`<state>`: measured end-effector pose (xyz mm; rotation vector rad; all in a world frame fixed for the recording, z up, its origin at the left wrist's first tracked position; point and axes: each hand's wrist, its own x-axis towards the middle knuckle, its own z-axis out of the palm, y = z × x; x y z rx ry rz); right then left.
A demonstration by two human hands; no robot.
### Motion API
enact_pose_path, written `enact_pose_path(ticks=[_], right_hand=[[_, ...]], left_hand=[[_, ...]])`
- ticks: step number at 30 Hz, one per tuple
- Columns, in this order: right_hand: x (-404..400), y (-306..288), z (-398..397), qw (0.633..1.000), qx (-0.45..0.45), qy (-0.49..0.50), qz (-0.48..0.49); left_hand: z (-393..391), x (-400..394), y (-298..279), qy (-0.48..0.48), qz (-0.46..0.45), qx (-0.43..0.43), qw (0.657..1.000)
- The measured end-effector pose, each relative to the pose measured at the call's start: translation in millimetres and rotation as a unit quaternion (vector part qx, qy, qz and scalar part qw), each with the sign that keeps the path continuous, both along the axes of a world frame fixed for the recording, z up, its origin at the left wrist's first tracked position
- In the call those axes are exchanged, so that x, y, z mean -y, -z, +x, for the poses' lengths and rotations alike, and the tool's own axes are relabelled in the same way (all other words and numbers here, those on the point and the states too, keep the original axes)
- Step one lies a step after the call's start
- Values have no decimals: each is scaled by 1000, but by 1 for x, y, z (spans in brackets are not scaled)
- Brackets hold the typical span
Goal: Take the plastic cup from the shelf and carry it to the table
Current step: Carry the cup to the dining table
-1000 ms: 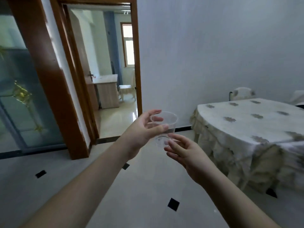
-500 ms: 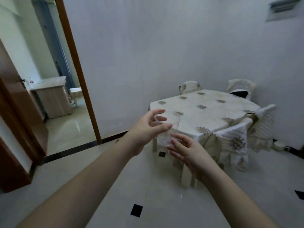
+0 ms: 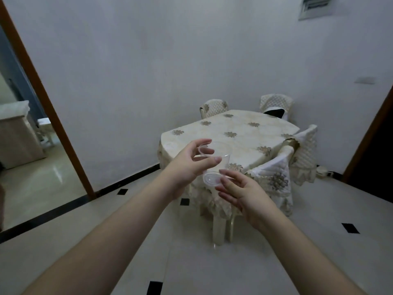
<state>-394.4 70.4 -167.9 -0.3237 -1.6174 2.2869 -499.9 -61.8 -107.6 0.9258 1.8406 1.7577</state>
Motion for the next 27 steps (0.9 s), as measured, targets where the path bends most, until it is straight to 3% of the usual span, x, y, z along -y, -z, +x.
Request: enact_pose_path(ticks=[16, 27], right_hand=[[-82, 20, -118, 992, 24, 120, 12], [-207, 45, -165, 989, 35, 140, 16]], left_hand=[[-143, -110, 20, 104, 5, 17, 994], [-193, -240, 45, 124, -8, 27, 992]])
